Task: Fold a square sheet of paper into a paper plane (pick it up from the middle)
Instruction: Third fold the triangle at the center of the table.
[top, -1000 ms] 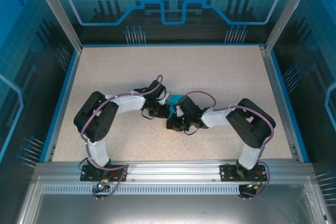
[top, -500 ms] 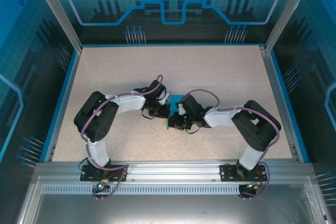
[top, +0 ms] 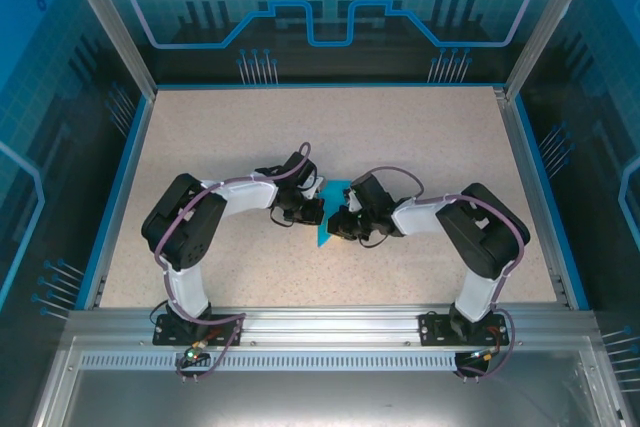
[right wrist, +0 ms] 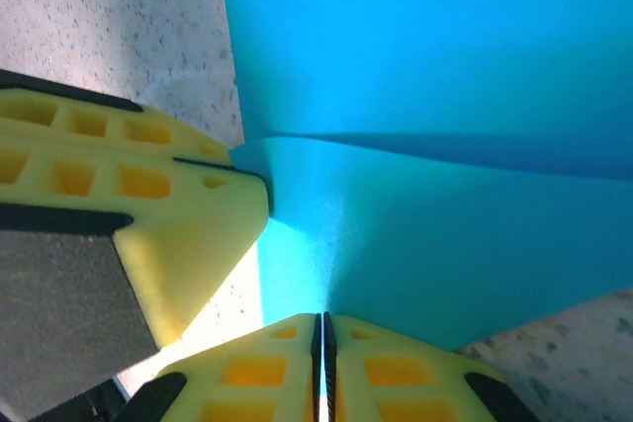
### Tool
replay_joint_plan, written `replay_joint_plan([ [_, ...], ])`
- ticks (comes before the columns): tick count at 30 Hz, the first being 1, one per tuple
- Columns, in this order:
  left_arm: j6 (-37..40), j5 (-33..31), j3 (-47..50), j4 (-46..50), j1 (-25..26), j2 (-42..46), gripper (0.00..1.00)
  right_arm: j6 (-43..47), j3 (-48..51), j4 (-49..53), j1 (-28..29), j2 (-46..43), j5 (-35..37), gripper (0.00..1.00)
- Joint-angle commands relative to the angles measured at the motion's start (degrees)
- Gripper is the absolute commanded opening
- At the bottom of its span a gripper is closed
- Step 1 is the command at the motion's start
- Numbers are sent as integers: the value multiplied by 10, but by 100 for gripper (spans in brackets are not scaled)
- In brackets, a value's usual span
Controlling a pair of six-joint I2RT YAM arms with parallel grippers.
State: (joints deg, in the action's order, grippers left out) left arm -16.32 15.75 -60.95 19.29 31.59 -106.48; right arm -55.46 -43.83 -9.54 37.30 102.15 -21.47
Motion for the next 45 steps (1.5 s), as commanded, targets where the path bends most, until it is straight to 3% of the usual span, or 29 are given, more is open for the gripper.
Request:
replay_joint_plan([
  [1, 15, -18, -1, 28, 0, -30, 4, 7, -7, 28, 6, 21, 6, 12],
  [7, 18, -19, 1, 32, 0, -29, 4, 16, -8, 36, -14, -30, 7, 14],
  [17, 16, -19, 4, 32, 0, -28, 4, 25, -10, 31, -34, 37, 1, 12],
  [25, 16, -18, 5, 32, 0, -28, 4, 42, -15, 66, -59, -30, 3, 13],
  [34, 17, -18, -3, 35, 0, -30, 4, 64, -27, 69, -92, 28, -9, 13],
  [45, 18, -16, -13, 40, 0, -26, 6, 94, -63, 117, -110, -14, 0, 15],
])
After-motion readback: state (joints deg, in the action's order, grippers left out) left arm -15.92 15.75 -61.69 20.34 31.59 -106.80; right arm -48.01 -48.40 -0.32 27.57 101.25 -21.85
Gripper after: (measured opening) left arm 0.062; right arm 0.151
